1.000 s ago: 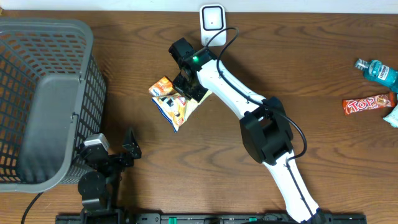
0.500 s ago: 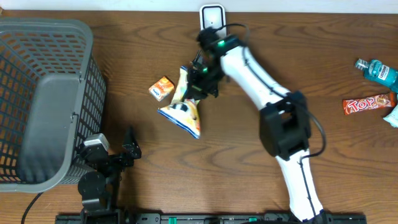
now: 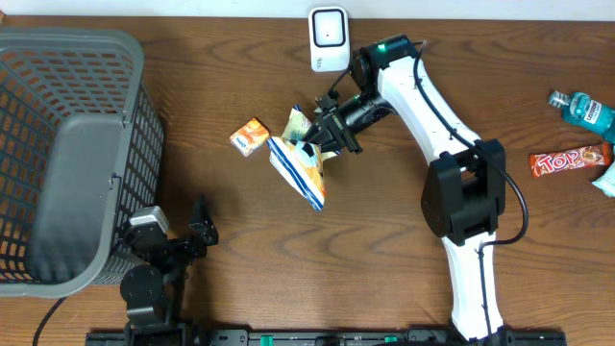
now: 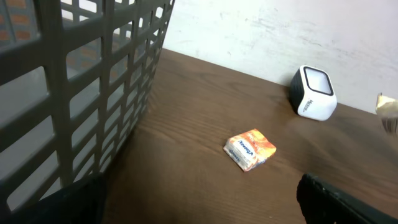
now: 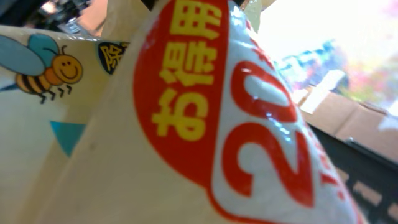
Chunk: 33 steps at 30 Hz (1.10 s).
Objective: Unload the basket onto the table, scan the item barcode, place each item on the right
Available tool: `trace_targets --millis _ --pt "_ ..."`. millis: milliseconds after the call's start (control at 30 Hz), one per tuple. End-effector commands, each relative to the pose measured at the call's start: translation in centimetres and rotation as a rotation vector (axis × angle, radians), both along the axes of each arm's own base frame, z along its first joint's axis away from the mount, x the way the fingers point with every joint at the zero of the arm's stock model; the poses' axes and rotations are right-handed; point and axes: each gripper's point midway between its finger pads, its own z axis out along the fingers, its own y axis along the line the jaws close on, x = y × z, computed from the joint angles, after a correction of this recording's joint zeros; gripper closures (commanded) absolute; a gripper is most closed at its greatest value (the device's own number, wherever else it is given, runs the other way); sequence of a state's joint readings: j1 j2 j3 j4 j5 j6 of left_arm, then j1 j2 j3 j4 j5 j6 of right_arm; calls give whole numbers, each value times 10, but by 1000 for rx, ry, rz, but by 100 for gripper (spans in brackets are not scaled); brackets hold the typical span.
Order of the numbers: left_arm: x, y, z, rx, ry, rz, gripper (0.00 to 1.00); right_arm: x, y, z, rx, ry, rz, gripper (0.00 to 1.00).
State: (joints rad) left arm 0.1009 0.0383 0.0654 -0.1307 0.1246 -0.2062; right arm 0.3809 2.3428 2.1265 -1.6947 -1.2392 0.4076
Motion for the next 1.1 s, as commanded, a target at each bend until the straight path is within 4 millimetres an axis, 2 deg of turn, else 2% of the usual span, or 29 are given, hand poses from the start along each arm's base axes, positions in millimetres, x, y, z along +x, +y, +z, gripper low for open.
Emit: trace_targets --millis 0,100,267,467,600,667,800,1000,1067 --pt "0 1 -14 0 33 3 2 -3 1 13 -101 214 -83 99" --pt "0 1 -14 0 33 3 2 -5 -5 -1 -304 410 -161 99" --pt "0 1 -14 0 33 3 2 -1 -8 1 -428 675 -277 99" --pt "0 1 -14 0 33 3 2 10 -22 0 -587 1002 -444 99" --pt "0 1 -14 0 33 3 2 15 -39 -14 -751 1161 -583 99" --pt "0 1 -14 0 33 3 2 17 -46 -20 -800 1181 -626 99" --pt "0 1 -14 0 33 3 2 19 -41 -11 -742 1206 -598 99" --pt "0 1 -14 0 33 3 2 24 -41 -15 -620 924 -502 99" --pt "0 1 -14 0 33 3 2 24 -41 -15 -613 916 -499 98"
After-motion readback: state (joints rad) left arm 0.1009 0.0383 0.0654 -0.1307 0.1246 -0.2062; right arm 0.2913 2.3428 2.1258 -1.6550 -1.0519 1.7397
